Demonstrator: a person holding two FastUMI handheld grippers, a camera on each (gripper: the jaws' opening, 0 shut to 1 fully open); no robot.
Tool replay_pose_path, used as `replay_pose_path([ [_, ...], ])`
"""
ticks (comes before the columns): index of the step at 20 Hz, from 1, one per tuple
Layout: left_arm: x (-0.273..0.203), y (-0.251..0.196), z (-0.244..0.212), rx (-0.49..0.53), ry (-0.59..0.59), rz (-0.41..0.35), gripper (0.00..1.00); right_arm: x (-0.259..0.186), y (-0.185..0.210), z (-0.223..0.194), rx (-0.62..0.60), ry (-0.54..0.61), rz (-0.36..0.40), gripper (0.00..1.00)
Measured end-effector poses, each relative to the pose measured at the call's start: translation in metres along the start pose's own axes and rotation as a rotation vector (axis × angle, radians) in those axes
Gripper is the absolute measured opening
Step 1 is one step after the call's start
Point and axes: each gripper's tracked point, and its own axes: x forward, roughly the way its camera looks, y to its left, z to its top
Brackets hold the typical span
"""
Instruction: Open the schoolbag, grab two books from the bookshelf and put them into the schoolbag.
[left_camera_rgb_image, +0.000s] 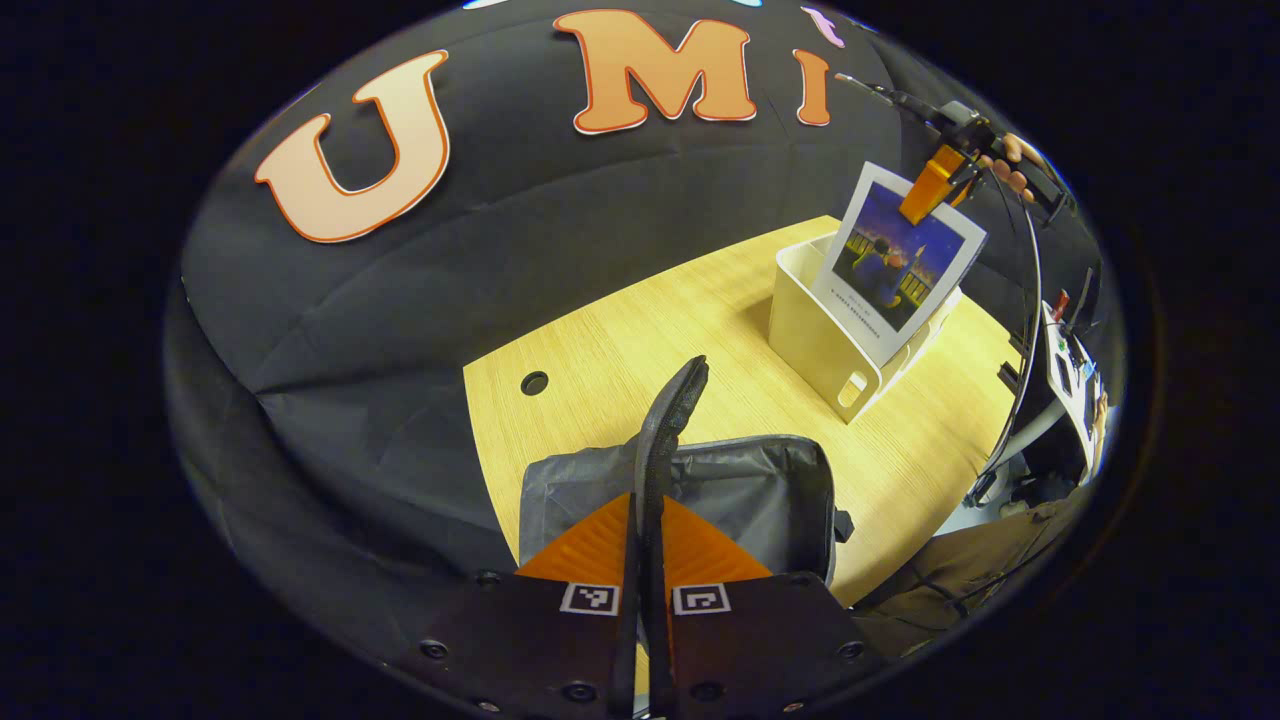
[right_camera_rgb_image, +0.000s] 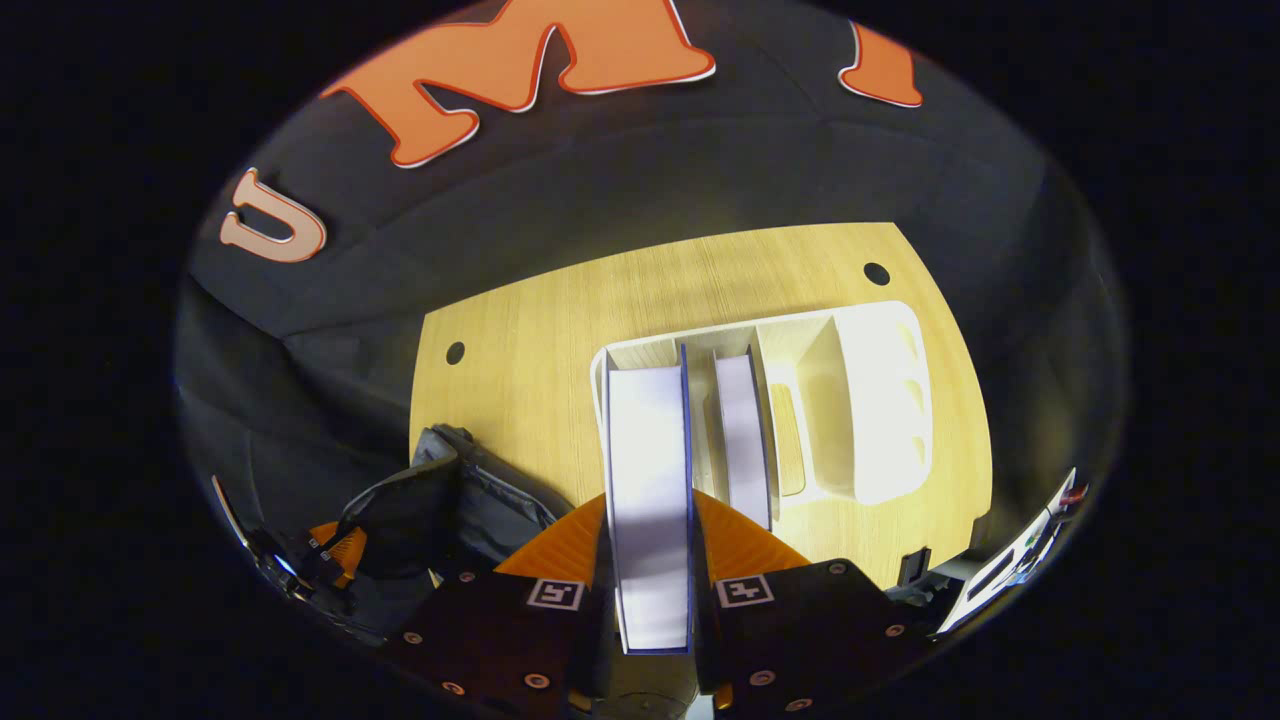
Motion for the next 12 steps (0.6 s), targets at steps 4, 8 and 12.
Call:
replay_pose_path([
  [4, 0.001, 0.000, -0.003, -0.019, -0.001, -0.006, 0.05, -0.032, 0.005, -0.006, 0.038, -0.053, 0.074, 0.33],
  [8, 0.001, -0.001, -0.006, -0.040, -0.002, -0.009, 0.05, -0.045, 0.010, -0.020, 0.053, -0.098, 0.129, 0.33],
  [12, 0.003, -0.003, -0.008, -0.041, -0.009, 0.004, 0.05, -0.045, 0.023, -0.044, 0.077, -0.091, 0.211, 0.32],
])
